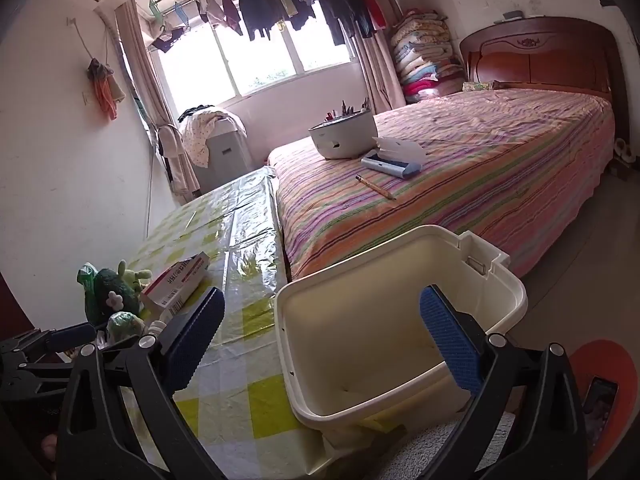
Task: Collect trash
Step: 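Move both tools toward the cluttered checked table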
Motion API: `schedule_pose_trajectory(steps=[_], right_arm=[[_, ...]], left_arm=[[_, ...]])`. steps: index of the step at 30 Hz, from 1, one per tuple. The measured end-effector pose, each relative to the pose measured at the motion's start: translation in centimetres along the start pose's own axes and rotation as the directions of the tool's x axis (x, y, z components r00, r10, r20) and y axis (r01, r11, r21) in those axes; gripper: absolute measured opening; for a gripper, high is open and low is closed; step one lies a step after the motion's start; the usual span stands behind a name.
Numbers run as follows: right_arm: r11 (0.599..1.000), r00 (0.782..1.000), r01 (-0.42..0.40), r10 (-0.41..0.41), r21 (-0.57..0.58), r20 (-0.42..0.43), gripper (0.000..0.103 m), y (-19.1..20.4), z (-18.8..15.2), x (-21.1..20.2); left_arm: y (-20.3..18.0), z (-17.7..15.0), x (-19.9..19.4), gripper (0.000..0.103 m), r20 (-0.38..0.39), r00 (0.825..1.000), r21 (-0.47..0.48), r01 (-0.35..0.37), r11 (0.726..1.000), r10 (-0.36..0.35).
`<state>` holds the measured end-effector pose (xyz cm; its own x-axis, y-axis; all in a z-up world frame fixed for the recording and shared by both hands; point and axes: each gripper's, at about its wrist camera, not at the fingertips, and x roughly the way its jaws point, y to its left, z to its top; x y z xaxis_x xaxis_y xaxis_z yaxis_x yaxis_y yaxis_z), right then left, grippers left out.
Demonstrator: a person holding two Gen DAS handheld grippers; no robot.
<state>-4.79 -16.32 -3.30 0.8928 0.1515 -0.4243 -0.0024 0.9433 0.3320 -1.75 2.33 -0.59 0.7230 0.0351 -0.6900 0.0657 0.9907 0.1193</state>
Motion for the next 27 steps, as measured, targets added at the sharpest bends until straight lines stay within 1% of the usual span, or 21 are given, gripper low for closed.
schedule_pose_trajectory(steps=[7,8,11,18,19,21,22,27], right_arm=[[1.000,0.999,-0.024,0.024,0.009,-0.034,0.097,0.3,-0.3,-0.1],[1.000,0.999,-0.025,0.025,0.012,-0.035,0.097,0.2,-0.3,0.7],[0.999,0.998,-0.035,0.037,0.024,-0.053,0.097,0.2,-0.3,0.8],[0.998,0.997,-0.046,0.048,0.033,-0.053,0.097,0.2,-0.6,0.5],[0.998,0.996,-0.047,0.051,0.047,-0.071,0.097,0.1,-0.4,0.7],[0.997,0.996,-0.053,0.057,0.048,-0.072,0.097,0.1,-0.5,0.5],[0.998,0.997,-0.049,0.051,0.027,-0.059,0.097,0.3,-0.4,0.6],[0.999,0.997,-0.045,0.045,0.002,-0.056,0.097,0.6,-0.3,0.7]], left_arm=[[0.2,-0.3,0.3,0.085,-0.018,1.000,-0.005,-0.012,1.000,0.012],[0.1,-0.3,0.3,0.085,-0.023,1.000,-0.003,-0.011,1.000,0.011],[-0.1,-0.5,0.6,0.085,-0.038,0.999,0.006,-0.009,1.000,0.010],[-0.4,-0.8,0.8,0.085,-0.048,0.999,0.021,-0.013,1.000,0.014],[-0.3,-0.8,0.8,0.085,-0.049,0.999,0.020,-0.013,1.000,0.014],[-0.3,-0.8,0.9,0.085,-0.055,0.998,0.016,-0.013,1.000,0.014],[-0.2,-0.8,0.9,0.085,-0.056,0.998,0.014,-0.013,1.000,0.014],[-0.2,-1.1,1.0,0.085,-0.064,0.998,0.019,-0.015,1.000,0.016]])
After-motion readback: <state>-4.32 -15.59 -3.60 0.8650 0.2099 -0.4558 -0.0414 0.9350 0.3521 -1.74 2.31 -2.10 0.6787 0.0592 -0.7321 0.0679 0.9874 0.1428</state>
